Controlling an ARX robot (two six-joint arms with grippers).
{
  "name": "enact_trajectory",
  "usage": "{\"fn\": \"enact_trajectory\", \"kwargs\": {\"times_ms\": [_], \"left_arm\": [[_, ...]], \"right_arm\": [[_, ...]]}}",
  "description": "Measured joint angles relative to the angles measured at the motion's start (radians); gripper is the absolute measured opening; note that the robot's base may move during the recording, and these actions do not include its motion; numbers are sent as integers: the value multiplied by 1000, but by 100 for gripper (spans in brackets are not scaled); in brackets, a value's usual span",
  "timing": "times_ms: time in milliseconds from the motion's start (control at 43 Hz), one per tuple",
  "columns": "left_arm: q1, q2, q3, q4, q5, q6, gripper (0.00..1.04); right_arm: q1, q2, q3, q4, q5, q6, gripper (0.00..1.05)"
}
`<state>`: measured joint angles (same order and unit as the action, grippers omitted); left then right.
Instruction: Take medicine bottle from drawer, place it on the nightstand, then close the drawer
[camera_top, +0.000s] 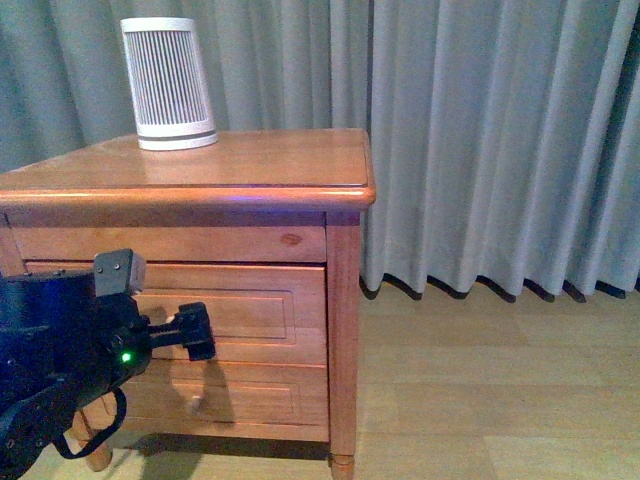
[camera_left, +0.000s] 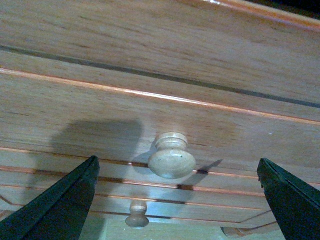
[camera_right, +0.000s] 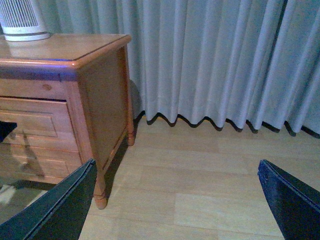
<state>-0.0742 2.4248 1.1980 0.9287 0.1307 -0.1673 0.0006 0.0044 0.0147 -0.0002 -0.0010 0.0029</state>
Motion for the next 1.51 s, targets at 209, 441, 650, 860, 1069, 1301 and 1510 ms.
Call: {"fn": "enact_trajectory", "kwargs": {"times_ms": [209, 441, 650, 860, 1069, 1301, 1510], "left_arm": [[0, 42, 53, -21, 0, 5, 98], [0, 60, 82, -29, 4, 17, 98], [0, 68, 88, -32, 3, 32, 82], [2, 68, 88, -32, 3, 42, 55], [3, 68, 88, -32, 8, 51, 28], [4, 64, 68, -16, 19, 67, 25], [21, 4, -98, 84, 51, 78, 25]], "right_arm": [[0, 0, 0, 0, 0, 0, 98], [0, 0, 0, 0, 0, 0, 98], [0, 0, 0, 0, 0, 0, 98], [0, 0, 0, 0, 0, 0, 98], [0, 0, 0, 0, 0, 0, 98], [0, 0, 0, 0, 0, 0, 98], [0, 0, 0, 0, 0, 0, 98]]}}
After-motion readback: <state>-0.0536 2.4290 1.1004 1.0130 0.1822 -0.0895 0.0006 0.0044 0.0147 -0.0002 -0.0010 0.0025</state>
